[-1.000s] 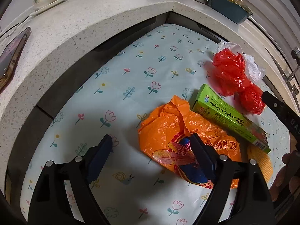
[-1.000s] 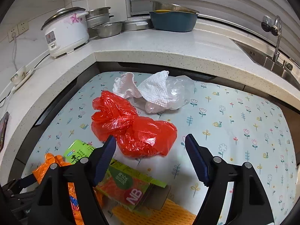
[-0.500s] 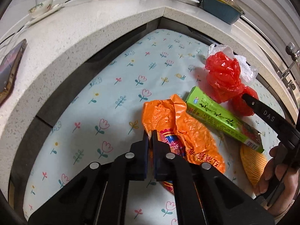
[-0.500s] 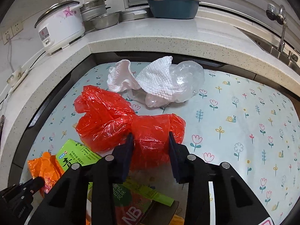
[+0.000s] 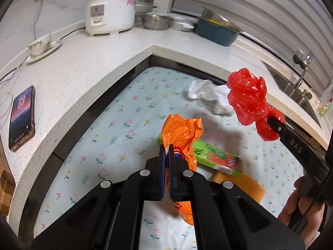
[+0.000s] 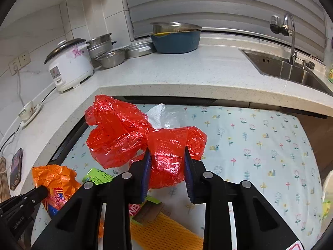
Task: Collect trash
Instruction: 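Grasp the orange wrapper with the left gripper while the right gripper grasps the red bags, then carry the wrapper and red bags over the bin and open both grippers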
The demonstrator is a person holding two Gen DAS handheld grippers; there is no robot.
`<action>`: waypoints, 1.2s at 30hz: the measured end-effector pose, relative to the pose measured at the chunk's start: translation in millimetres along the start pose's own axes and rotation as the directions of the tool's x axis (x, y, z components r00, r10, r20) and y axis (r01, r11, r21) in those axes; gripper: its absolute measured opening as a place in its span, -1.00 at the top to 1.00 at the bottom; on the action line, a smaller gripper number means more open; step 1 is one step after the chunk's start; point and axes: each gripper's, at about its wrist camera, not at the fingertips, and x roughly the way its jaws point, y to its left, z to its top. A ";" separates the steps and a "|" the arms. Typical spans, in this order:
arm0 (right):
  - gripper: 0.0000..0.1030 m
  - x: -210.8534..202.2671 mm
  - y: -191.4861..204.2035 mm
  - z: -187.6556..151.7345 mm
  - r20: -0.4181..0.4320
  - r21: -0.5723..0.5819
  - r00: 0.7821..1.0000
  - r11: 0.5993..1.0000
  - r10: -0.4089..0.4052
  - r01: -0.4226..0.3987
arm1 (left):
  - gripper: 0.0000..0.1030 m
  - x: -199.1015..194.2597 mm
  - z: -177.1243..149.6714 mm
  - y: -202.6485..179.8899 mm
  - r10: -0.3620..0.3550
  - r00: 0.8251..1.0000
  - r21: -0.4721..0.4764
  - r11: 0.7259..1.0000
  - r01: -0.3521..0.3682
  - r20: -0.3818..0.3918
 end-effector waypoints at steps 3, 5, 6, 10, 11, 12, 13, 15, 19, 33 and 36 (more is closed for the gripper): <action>0.47 -24.0 -19.4 0.1 0.026 0.015 0.999 1.000 -0.019 0.019 | 0.96 -14.6 2.6 -25.0 -0.024 0.999 0.036 0.999 0.023 0.028; 0.47 -38.4 -32.5 -2.3 0.038 0.024 0.999 0.999 -0.033 0.032 | 0.96 -22.1 2.8 -43.3 -0.040 0.998 0.065 0.997 0.038 0.043; 0.47 -45.4 -39.5 -4.4 0.044 0.031 0.998 0.999 -0.039 0.038 | 0.96 -25.7 2.2 -52.2 -0.049 0.998 0.078 0.996 0.045 0.049; 0.47 -77.5 -73.4 -14.6 0.065 0.057 0.995 0.996 -0.079 0.075 | 0.96 -38.3 -2.3 -91.9 -0.089 0.994 0.133 0.988 0.080 0.065; 0.47 -84.1 -80.8 -17.7 0.068 0.059 0.994 0.994 -0.090 0.086 | 0.96 -40.6 -3.8 -100.4 -0.096 0.993 0.145 0.986 0.086 0.066; 0.47 -92.7 -89.7 -21.6 0.073 0.063 0.992 0.993 -0.105 0.101 | 0.96 -42.9 -5.8 -110.7 -0.106 0.992 0.159 0.983 0.094 0.068; 0.47 -100.5 -97.6 -25.5 0.077 0.066 0.990 0.991 -0.119 0.114 | 0.96 -45.5 -8.3 -121.3 -0.114 0.991 0.172 0.980 0.101 0.069; 0.47 -115.4 -111.9 -34.1 0.084 0.071 0.986 0.988 -0.146 0.141 | 0.96 -49.0 -13.2 -139.3 -0.131 0.989 0.193 0.974 0.116 0.066; 0.47 -141.5 -139.8 -53.5 0.091 0.085 0.976 0.978 -0.198 0.190 | 0.96 -55.3 -25.9 -176.4 -0.165 0.985 0.239 0.960 0.148 0.055; 0.47 -207.3 -244.6 -104.7 0.080 0.246 0.940 0.920 -0.333 0.305 | 0.96 -79.0 -75.7 -295.7 -0.287 0.958 0.399 0.878 0.266 -0.006; 0.47 -217.5 -265.8 -113.9 0.073 0.282 0.930 0.902 -0.361 0.328 | 0.96 -83.5 -85.7 -321.4 -0.319 0.947 0.431 0.851 0.301 -0.031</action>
